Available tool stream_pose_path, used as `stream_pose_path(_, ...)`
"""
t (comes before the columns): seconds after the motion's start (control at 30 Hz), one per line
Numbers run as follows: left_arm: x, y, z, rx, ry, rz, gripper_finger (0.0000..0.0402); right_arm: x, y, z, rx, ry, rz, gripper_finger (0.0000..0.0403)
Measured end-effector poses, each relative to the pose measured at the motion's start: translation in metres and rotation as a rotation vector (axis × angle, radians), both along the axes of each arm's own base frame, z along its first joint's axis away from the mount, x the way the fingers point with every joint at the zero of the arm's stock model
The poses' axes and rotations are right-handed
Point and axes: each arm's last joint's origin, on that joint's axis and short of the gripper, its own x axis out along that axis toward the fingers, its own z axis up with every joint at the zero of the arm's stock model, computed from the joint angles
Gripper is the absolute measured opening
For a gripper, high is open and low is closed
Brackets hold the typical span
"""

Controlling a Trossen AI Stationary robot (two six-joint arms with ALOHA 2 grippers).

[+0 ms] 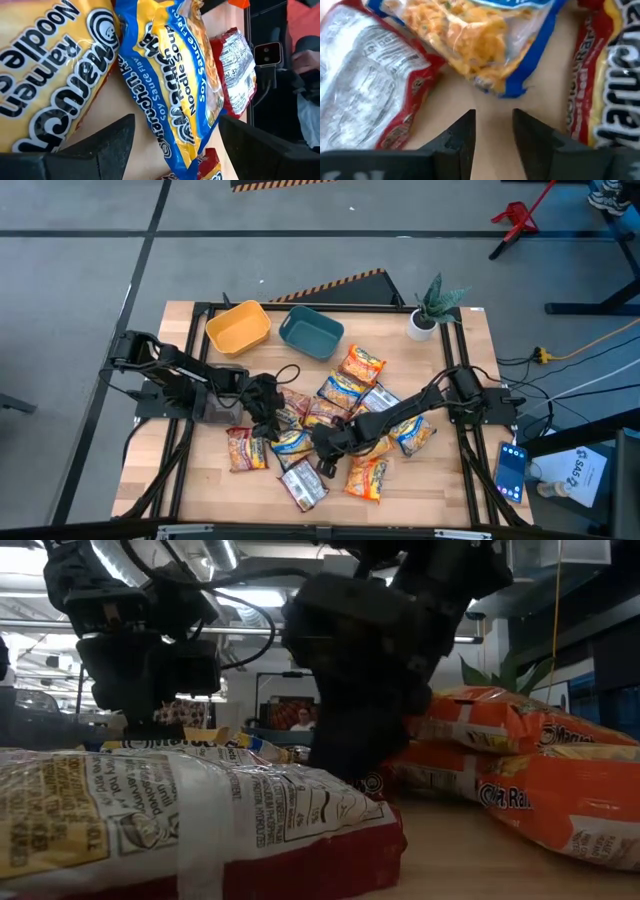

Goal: Sort Maruchan noodles
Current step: Put the blue noodle pack into the black bin

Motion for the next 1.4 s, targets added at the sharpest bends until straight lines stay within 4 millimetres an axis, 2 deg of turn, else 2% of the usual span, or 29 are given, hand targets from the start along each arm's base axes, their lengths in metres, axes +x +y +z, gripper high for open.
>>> stream_pose_path(0.23,0.0,0.0,0.0,0.0,0.017,0.027,0.0283,0.012,-0.015,-0.003,0.025,-0.046,0.006,0.0127)
stream_pose_path(0.6,-0.001,0.0,-0.002,-0.005,0.044,0.045,0.0283,0.037,-0.042,0.008,-0.001,-0.13,-0.013,0.0127)
stream_pose_path(0.83,-0.002,0.0,-0.003,-0.057,0.099,0.101,0.0279,0.046,-0.045,0.014,-0.034,-0.171,0.017,0.0127)
stream_pose_path(1.23,-0.002,0.003,0.0,-0.266,0.228,0.189,0.0202,0.045,-0.044,0.014,-0.006,-0.165,0.044,0.0127)
stream_pose_path(1.4,0.001,0.009,0.004,-0.347,0.251,0.24,0.019,0.044,-0.045,0.013,-0.004,-0.139,0.048,0.0127)
